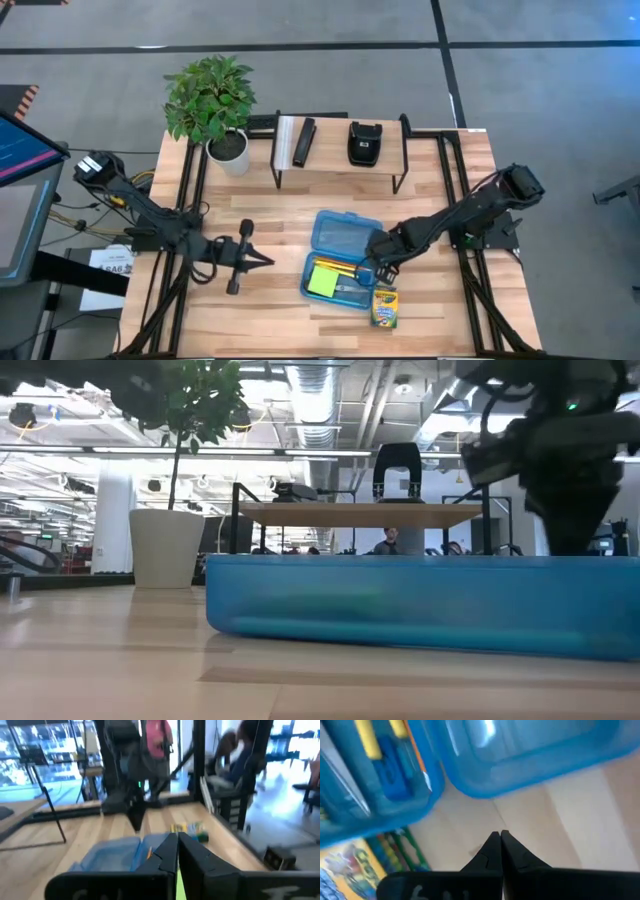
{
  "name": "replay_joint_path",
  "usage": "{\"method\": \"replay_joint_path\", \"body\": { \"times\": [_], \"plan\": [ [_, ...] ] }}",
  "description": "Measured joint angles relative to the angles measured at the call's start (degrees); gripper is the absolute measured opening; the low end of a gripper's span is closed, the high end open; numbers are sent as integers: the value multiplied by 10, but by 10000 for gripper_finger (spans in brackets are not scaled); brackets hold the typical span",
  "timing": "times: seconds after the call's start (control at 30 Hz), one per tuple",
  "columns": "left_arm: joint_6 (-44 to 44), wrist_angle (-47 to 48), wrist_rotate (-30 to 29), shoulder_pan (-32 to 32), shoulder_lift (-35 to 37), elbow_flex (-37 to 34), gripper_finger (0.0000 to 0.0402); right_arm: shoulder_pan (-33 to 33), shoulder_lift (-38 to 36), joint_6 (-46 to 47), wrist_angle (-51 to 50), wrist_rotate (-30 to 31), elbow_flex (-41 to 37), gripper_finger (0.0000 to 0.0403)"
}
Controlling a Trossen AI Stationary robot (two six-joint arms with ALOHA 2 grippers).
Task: Pack school essentials
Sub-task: Adjust the blue supply box, then put the crayon box into the supply box
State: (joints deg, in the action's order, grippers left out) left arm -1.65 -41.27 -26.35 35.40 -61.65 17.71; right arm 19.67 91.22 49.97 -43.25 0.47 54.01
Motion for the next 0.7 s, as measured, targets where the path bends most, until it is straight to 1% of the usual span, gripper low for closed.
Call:
{"method": "replay_joint_path", "body": {
  "times": [0.07,0.17,0.43,0.5,0.57,0.7],
  "plan": [
    [-2,-36,0,0,5,-18,0,-16,0,-17,36,-4,-10,4],
    [-2,-64,0,0,6,-33,0,-39,0,-41,53,-5,-14,5],
    [3,-67,0,0,6,-40,0,-96,0,-95,116,-5,-14,5],
    [4,-67,0,0,6,-40,0,-106,0,-100,114,-5,-14,5],
    [7,-67,1,0,6,-40,0,-112,-3,-99,88,-4,-10,5],
    [13,-67,1,0,6,-40,0,-93,-20,-81,33,-4,14,8]
  ]
}}
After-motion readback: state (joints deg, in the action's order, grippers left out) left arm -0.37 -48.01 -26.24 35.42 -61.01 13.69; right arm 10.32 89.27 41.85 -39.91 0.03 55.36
